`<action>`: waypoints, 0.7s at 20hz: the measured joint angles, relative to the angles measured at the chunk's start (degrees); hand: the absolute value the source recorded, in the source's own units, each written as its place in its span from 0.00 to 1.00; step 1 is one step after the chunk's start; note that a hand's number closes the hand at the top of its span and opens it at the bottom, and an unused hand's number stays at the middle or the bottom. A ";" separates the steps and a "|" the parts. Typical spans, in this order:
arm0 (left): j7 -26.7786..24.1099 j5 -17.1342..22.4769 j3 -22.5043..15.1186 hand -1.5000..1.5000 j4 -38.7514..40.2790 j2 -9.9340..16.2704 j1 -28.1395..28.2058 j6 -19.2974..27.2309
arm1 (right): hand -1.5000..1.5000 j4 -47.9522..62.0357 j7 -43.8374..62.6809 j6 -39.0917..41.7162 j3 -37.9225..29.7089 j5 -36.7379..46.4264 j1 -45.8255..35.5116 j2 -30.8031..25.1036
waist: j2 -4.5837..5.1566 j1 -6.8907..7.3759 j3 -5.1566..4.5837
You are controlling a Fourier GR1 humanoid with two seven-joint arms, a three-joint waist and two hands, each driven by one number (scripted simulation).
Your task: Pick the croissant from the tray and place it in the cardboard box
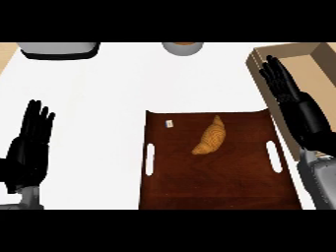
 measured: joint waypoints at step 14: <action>3.51 -0.15 -0.46 0.50 -1.46 2.90 0.06 -1.90 | 0.00 -1.28 11.87 -44.30 -14.12 25.07 24.04 4.47 | 0.90 -5.07 0.09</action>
